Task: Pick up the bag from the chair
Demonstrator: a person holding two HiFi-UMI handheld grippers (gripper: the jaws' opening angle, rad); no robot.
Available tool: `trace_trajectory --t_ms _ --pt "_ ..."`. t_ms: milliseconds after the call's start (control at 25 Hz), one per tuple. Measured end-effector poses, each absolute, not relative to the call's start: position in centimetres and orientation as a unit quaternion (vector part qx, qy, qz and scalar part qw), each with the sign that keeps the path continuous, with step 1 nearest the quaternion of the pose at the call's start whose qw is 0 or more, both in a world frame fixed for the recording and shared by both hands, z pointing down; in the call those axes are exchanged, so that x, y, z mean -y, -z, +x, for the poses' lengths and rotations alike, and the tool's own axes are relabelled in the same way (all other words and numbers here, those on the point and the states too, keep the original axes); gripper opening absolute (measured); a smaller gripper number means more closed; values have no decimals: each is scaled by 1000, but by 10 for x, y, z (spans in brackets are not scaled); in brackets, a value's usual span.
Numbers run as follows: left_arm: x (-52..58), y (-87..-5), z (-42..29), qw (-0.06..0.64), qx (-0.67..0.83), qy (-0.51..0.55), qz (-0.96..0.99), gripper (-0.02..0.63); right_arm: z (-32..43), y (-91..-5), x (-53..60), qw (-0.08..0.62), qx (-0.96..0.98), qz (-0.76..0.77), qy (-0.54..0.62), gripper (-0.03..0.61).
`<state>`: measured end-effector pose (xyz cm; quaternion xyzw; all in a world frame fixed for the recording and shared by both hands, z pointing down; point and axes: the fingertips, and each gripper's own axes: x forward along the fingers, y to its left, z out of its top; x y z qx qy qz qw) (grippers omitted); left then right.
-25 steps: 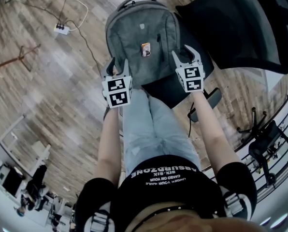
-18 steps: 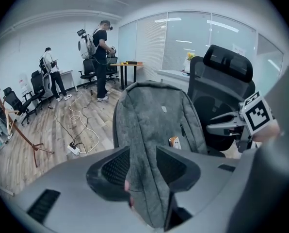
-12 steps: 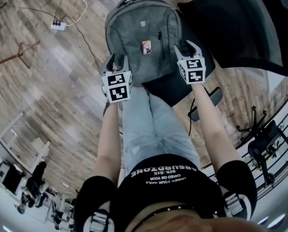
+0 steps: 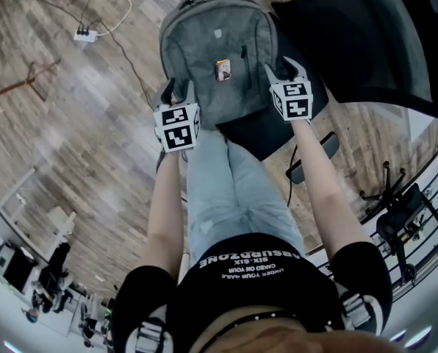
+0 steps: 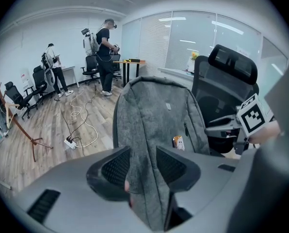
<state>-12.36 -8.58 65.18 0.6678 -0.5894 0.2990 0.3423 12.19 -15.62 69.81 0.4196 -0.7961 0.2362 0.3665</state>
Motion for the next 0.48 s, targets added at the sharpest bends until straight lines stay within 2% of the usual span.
trace_trajectory --t_ms 480 --pt "90 -662 -129 353 593 -293 662 160 122 -722 161 391 786 411 -247 204"
